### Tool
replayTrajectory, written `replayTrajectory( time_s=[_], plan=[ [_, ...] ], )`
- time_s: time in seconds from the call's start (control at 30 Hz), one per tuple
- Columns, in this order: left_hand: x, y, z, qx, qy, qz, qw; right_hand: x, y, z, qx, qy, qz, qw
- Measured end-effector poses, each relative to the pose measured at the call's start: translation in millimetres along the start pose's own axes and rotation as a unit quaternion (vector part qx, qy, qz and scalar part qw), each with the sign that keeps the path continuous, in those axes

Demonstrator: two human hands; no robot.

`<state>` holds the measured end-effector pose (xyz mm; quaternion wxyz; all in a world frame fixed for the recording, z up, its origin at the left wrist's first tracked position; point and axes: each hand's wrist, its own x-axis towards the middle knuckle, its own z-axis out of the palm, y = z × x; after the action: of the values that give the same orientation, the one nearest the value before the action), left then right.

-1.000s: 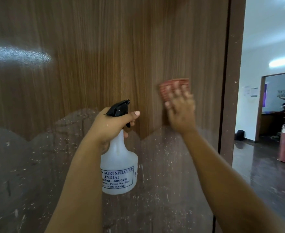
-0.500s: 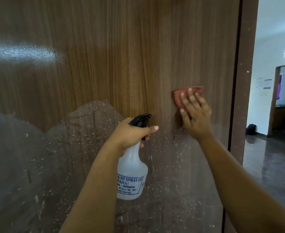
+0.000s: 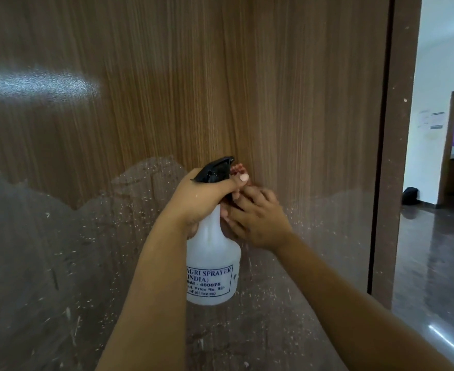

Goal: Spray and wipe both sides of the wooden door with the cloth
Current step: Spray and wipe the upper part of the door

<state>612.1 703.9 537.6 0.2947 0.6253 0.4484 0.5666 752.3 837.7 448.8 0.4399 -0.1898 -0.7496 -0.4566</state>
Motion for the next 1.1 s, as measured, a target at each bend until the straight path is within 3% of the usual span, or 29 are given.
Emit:
replayTrajectory(
  time_s=[0.03, 0.1, 0.17, 0.2, 0.3, 0.33, 0.37, 0.43, 0.47, 0.53, 0.57, 0.63, 0.7, 0.77, 0.9, 1.03, 1.07, 1.1],
  plan=[
    [-0.4, 0.0, 1.6, 0.014, -0.006, 0.004, 1.000, -2.9, 21.2, -0.9, -0.027, 0.008, 0.020, 0.999],
    [-1.4, -2.1, 5.5, 0.031, -0.017, 0.005, 0.999, -22.1, 72.5, -3.8, -0.050, 0.033, 0.208, 0.976],
    [-2.4, -3.0, 9.8, 0.038, -0.034, -0.005, 0.999, -53.1, 111.5, -12.4, -0.028, 0.071, 0.445, 0.892],
    [-2.2, -2.9, 12.0, 0.047, -0.045, -0.011, 0.998, -64.6, 121.6, -15.8, -0.011, 0.086, 0.521, 0.849],
    [-3.3, -1.2, 16.1, 0.056, -0.060, -0.014, 0.997, -58.4, 110.4, -20.3, 0.017, 0.082, 0.638, 0.766],
    [-2.5, -2.0, 16.0, 0.055, -0.057, -0.016, 0.997, -48.4, 95.4, -20.6, 0.019, 0.079, 0.637, 0.766],
    [-1.9, -3.2, 15.8, 0.054, -0.053, -0.022, 0.997, -40.3, 75.5, -19.5, 0.022, 0.078, 0.596, 0.799],
    [0.0, -6.4, 16.6, 0.054, -0.049, -0.032, 0.997, -35.6, 29.6, -14.8, 0.026, 0.027, 0.395, 0.918],
    [1.6, -8.0, 17.6, 0.053, -0.050, -0.038, 0.997, -40.4, 14.2, -12.7, 0.037, -0.018, 0.279, 0.959],
    [3.6, -12.2, 21.1, 0.043, -0.046, -0.052, 0.997, -51.1, 22.4, -13.8, 0.038, -0.063, 0.127, 0.989],
    [3.0, -14.9, 23.2, 0.036, -0.042, -0.058, 0.997, -55.3, 38.4, -13.7, 0.027, -0.055, 0.119, 0.991],
    [0.4, -19.8, 27.2, 0.040, -0.047, -0.072, 0.996, -67.7, 74.6, -12.5, 0.015, -0.010, 0.252, 0.968],
    [-3.1, -25.3, 27.8, 0.049, -0.059, -0.079, 0.994, -82.1, 106.8, -19.6, 0.047, 0.050, 0.460, 0.885],
    [-5.9, -28.9, 26.5, 0.050, -0.064, -0.082, 0.993, -87.8, 126.1, -28.1, 0.093, 0.061, 0.601, 0.791],
    [-6.4, -34.0, 22.8, 0.055, -0.059, -0.094, 0.992, -84.1, 121.7, -30.2, 0.099, 0.079, 0.639, 0.758],
    [-9.4, -38.0, 16.7, 0.054, -0.039, -0.099, 0.993, -75.2, 91.2, -24.5, 0.092, 0.057, 0.778, 0.618],
    [-10.5, -38.7, 14.6, 0.053, -0.035, -0.103, 0.993, -65.6, 76.5, -23.5, 0.077, 0.049, 0.772, 0.629],
    [-10.9, -39.8, 10.1, 0.054, -0.030, -0.105, 0.992, -53.6, 58.1, -19.1, 0.064, 0.052, 0.727, 0.681]
  ],
)
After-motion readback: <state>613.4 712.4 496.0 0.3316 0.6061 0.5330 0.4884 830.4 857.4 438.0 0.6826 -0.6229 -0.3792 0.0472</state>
